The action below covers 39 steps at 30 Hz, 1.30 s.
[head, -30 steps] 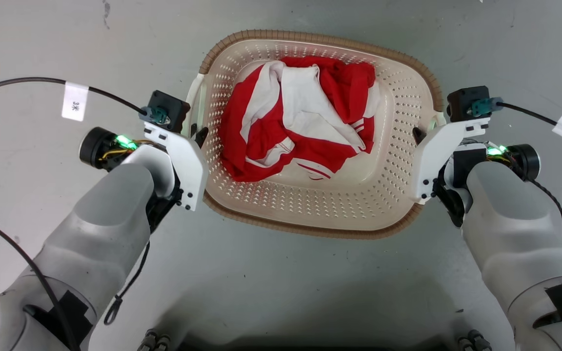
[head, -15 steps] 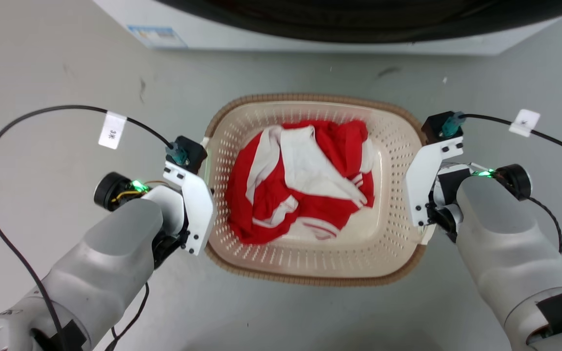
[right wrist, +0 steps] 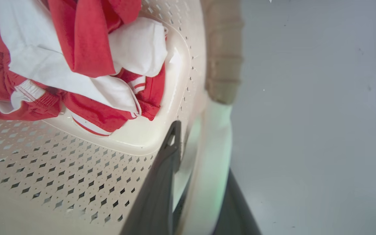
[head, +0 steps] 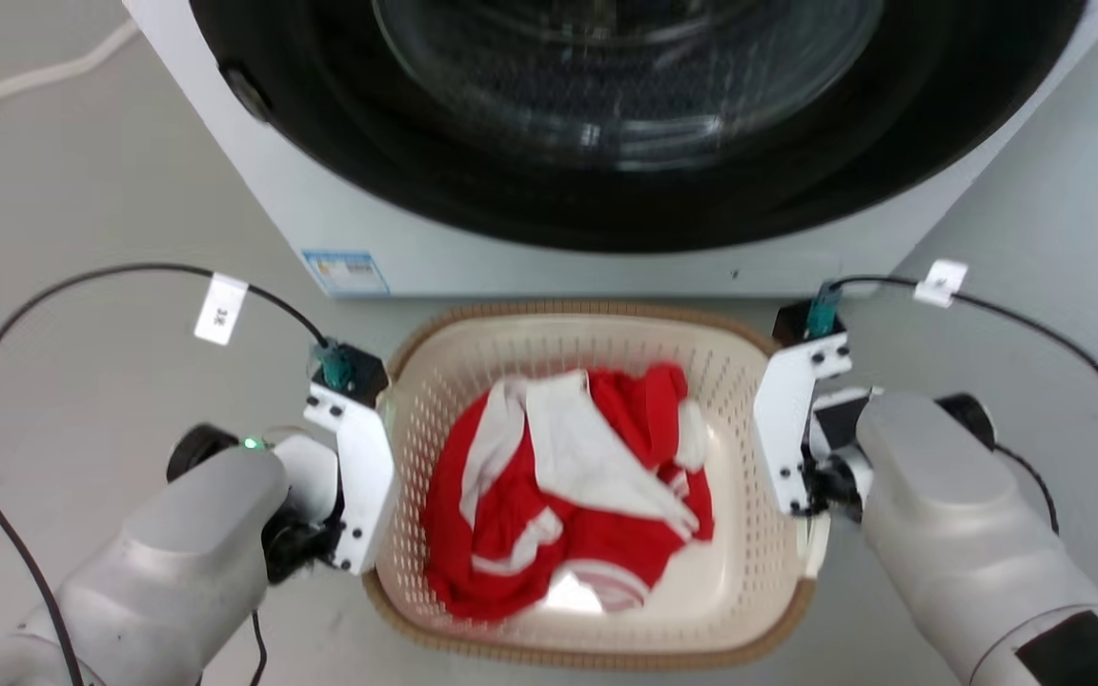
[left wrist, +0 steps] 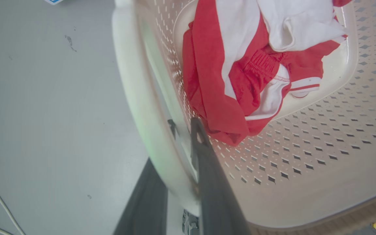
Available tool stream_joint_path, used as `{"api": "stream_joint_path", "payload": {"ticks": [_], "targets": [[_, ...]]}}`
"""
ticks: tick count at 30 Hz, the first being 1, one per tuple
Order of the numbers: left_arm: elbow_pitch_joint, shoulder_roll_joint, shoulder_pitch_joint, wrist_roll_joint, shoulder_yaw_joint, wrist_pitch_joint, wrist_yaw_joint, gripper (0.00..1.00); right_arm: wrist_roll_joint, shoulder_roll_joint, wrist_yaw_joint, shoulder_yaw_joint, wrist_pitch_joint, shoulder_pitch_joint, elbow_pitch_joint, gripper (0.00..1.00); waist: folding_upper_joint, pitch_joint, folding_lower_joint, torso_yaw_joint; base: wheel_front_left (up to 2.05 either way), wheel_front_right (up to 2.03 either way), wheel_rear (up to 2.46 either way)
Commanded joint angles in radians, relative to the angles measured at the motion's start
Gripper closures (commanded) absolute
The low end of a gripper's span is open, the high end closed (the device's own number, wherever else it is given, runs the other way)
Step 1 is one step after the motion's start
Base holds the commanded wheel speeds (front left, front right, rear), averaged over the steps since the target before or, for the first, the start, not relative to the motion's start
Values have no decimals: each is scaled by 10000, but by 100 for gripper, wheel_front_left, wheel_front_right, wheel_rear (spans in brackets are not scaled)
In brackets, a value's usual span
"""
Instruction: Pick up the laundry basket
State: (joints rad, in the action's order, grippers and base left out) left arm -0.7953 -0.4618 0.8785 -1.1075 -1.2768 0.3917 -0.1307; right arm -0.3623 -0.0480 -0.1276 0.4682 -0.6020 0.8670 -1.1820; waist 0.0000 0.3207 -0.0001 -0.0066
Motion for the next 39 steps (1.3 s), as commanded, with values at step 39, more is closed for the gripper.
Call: {"api": "stream_joint_path", "payload": {"ticks": [39], "targets": [[511,20,-832,-1204,-69,3602,-7,100,-1630,-26,-55,1674,-2193,-388,-80,100,0,-3444,1,-175,0,0,0]]}}
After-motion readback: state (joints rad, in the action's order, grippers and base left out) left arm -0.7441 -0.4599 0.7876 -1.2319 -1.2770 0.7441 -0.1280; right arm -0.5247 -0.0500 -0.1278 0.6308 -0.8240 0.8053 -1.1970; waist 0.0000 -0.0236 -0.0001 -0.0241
